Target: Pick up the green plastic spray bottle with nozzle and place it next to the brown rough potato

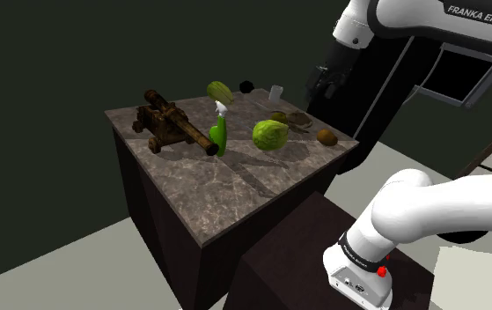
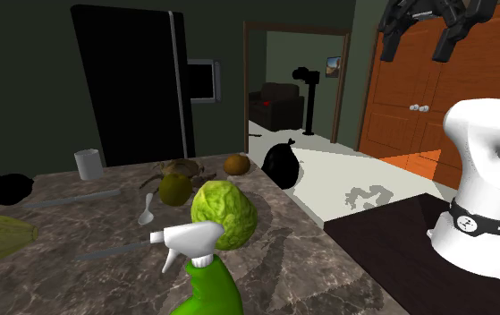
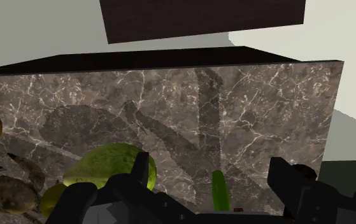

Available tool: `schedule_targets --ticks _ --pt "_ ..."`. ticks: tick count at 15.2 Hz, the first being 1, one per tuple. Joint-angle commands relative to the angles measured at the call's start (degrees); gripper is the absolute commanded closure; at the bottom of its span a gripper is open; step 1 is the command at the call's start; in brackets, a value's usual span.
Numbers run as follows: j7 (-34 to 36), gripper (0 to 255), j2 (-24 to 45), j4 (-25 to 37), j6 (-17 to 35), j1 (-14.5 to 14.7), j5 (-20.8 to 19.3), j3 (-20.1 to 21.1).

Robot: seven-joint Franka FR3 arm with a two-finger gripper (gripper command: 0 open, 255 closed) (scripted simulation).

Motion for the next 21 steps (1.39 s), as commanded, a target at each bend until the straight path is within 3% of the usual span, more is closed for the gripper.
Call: schedule_targets --ticks 1,11,21 --pt "0.0 0 0.0 0.0 0.0 0.0 0.0 0.0" --pt "1.71 0 21.87 8.28 11.73 1.24 1.64 0.29" --pt "2.35 0 44.62 23.94 17.06 2.12 3.45 0.64"
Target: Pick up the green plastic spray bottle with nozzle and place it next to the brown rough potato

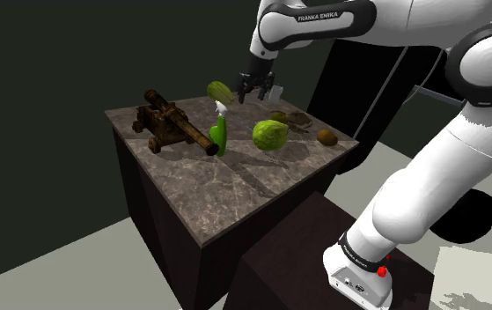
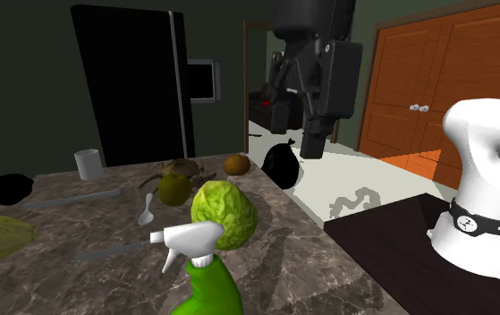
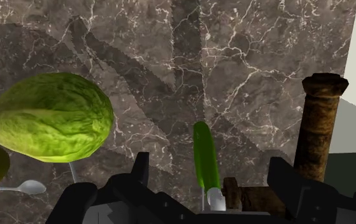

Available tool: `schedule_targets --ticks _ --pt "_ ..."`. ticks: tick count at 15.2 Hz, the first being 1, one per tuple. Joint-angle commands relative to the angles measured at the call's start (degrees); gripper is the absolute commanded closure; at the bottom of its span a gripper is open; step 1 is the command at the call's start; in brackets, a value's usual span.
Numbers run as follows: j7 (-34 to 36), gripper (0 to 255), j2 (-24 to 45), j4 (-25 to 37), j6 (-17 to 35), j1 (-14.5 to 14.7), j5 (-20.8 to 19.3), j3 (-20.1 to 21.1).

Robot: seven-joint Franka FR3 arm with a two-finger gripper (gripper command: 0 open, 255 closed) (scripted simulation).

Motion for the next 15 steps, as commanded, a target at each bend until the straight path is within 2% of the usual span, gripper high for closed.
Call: schedule_targets --ticks 1,8,15 --pt "0.15 0 5.29 4.4 0.53 0.18 0.4 0.14" --pt "0.3 0 22.08 21.11 -0.6 0.48 1.6 0.56" --pt "0.31 0 23.76 18.73 3.43 0.42 1.63 0.56"
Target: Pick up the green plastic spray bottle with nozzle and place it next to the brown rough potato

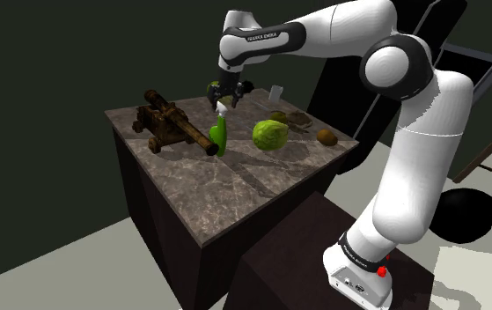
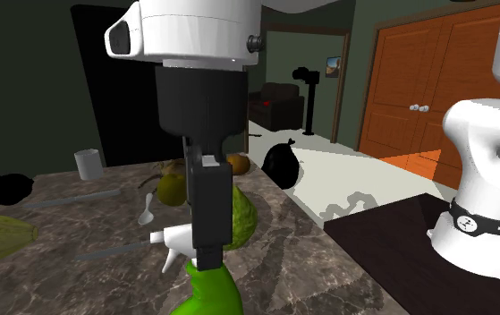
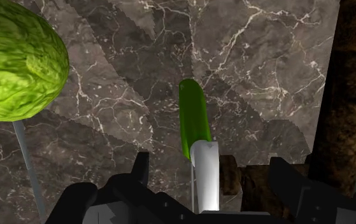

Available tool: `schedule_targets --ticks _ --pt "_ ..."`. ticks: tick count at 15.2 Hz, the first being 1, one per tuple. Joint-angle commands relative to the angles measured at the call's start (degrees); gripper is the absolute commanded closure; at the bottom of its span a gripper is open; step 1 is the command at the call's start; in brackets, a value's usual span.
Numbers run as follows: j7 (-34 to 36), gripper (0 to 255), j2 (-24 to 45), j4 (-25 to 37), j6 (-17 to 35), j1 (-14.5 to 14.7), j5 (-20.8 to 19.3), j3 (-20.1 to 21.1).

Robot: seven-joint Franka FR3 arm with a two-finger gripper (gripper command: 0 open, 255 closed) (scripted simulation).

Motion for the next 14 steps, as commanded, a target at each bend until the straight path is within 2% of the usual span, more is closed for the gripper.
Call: schedule_targets --ticks 1,9,10,14 --pt "-0.02 0 0.64 -1.11 1.78 -0.04 0.01 -0.01" --pt "-0.02 0 0.63 -1.11 1.77 -0.04 0.01 -0.01" --pt "-0.02 255 0.63 -1.11 1.77 -0.04 0.01 -0.01" --pt "-0.02 255 0.63 -1.11 1.77 -0.04 0.0 -0.01"
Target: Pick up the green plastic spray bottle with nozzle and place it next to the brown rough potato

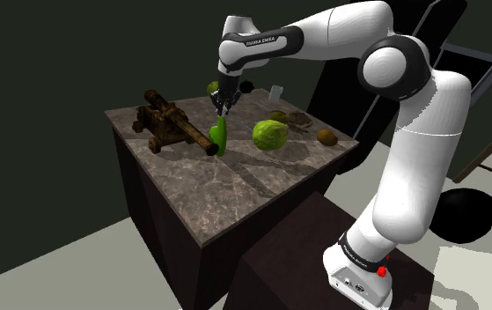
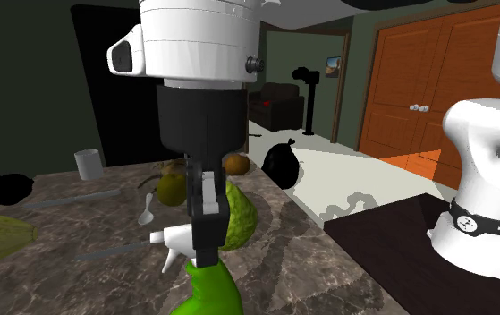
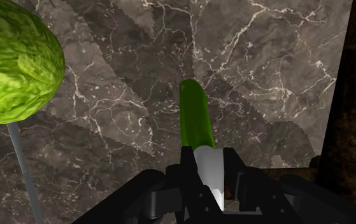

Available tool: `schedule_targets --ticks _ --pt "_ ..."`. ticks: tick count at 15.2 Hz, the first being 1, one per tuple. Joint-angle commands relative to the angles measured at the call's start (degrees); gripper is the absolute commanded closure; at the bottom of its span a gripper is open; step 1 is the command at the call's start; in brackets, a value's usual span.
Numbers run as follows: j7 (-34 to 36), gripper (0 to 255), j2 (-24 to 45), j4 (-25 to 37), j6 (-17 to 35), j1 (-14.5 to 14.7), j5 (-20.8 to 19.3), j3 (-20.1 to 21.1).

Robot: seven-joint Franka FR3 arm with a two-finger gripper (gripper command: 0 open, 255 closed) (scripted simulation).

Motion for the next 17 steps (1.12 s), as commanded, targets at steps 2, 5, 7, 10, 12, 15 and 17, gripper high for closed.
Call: schedule_targets --ticks 2,5,7,10,12,15,17 --pt "0.0 255 0.01 0.0 -0.01 0.0 0.0 0.0" --pt "0.0 255 0.01 -0.01 0.01 0.0 0.0 0.0" --pt "-0.02 255 -0.38 0.99 -1.38 0.0 0.01 0.0" --pt "-0.06 255 -0.85 2.64 -3.5 0.01 0.01 0.0" --pt "-0.09 255 -1.11 3.81 -4.94 0.01 0.02 0.0" --pt "-0.13 255 -1.42 5.7 -7.12 0.01 0.03 0.0" --pt "-0.16 255 -1.55 7.04 -8.61 0.01 0.04 0.0"
